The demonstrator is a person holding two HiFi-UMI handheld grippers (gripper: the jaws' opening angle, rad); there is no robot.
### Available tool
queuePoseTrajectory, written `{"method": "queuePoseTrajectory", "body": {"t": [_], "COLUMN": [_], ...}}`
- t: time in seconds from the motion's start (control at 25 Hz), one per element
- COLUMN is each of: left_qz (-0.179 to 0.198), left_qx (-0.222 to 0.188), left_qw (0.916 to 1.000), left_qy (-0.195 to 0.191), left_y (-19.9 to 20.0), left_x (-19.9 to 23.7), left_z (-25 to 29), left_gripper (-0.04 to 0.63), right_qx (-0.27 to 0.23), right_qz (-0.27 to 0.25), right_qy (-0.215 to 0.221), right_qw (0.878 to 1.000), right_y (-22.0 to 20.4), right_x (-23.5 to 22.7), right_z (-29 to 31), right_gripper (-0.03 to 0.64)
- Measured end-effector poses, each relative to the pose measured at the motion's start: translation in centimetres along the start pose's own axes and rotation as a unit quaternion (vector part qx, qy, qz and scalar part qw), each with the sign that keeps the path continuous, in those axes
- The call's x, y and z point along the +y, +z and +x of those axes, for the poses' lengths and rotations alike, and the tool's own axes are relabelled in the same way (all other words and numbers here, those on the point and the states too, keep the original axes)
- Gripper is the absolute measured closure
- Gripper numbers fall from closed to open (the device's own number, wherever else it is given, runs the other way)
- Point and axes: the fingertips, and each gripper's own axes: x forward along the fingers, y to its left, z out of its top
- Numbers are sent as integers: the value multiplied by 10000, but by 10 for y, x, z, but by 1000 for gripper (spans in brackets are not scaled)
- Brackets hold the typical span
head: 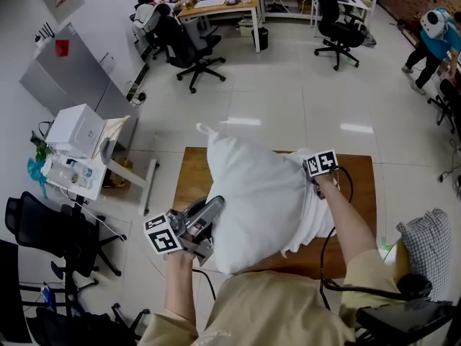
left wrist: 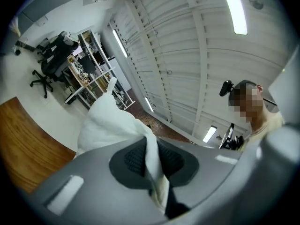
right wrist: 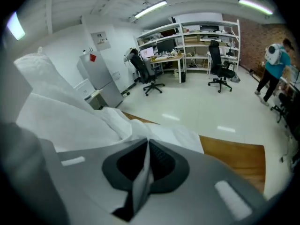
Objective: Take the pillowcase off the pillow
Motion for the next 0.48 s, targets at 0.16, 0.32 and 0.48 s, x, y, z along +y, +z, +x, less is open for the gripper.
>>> {"method": "queuePoseTrajectory", "body": {"t": [0.16,0.32,0.48], "left_qz": [4,-94,-416], "left_qx": [-20,-36,-98], "left_qw": [9998,9996,9988], "left_qy": [201,246,244], "left_y": [15,33,46], "left_x": [7,13,21], "left_z": [11,16,25], "left_gripper": [568,568,568], "right_qx": [-821,-1438,-1642], "right_qz": [120,-16,-164], "right_qy": [425,945,859], "right_qw": [9956,9851,9825], "right_y": [42,62,39], "right_x": [40,95,135], "right_z": [-43,-107,-181], "right_gripper": [559,377,379]}}
